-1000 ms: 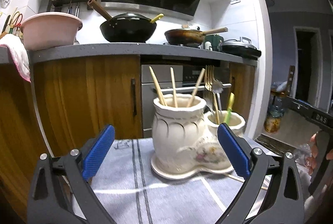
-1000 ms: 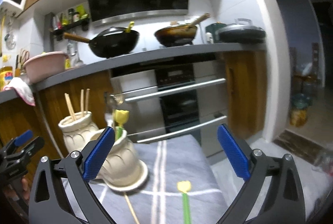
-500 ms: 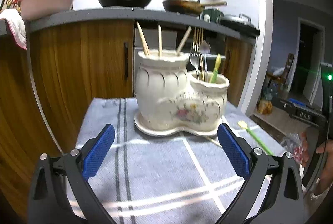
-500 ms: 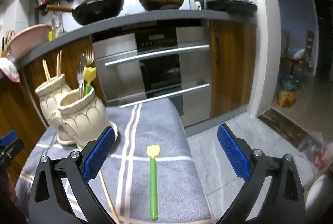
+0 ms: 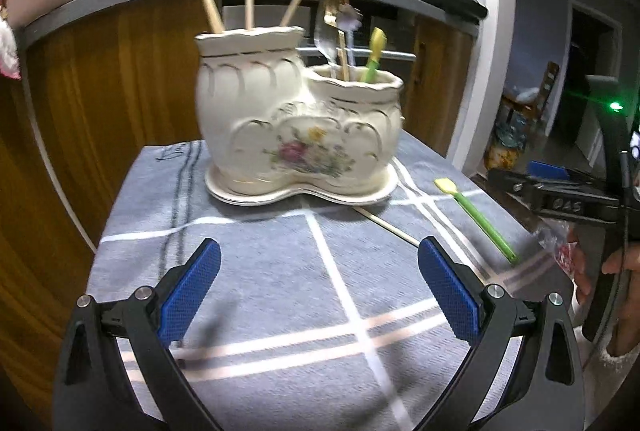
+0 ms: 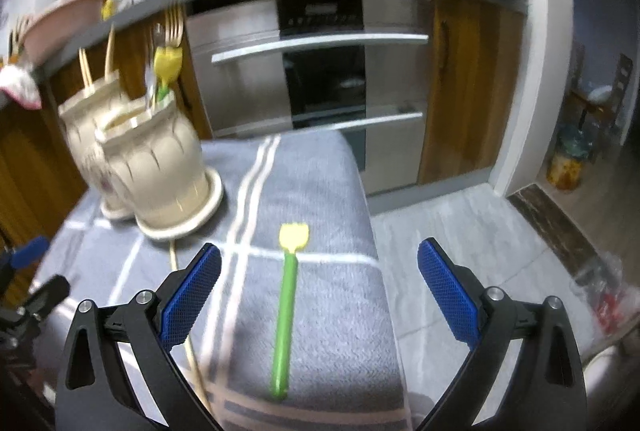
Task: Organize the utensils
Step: 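Withdraw both open tools from the holder back over the table, then close the right tool on the green tulip-topped spoon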
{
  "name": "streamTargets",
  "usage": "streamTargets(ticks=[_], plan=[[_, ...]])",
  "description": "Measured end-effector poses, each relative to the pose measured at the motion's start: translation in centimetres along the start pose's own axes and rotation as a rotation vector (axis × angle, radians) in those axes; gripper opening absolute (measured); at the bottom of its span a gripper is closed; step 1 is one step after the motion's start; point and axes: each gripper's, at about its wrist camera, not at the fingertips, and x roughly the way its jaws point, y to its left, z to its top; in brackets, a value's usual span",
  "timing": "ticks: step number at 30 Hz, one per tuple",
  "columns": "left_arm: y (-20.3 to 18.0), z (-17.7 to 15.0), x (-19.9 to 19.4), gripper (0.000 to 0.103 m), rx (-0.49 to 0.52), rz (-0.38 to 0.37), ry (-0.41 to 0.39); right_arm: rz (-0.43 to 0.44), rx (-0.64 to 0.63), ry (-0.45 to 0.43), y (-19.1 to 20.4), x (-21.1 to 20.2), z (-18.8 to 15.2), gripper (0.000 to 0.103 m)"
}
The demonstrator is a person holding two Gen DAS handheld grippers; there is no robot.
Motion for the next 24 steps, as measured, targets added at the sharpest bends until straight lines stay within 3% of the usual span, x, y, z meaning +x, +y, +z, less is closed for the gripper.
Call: streamTargets(ticks=[8,16,19,24], plan=[[-1.0,-0.6,0.6,0.097,0.027,-0.024,0.033,0.019,-0.058,0.113,1.3,2.8,-0.4,0.092],[-1.0,-0.6,0.5,0.097,0.035,-0.034,0.038,0.030,-0.080,0.175,1.9,4.5,0.2,0.047],[-1.0,-0.6,0.3,0.097,0.035,-0.039,0.036,0.024,-0.096,0.195,2.1,4.8,0.0,0.037],[-1.2,-0.6,0.4,0.097,0.039,-0.042,0.041,0.032,-0.093,0.191,2.0,4.8,0.0,0.032]])
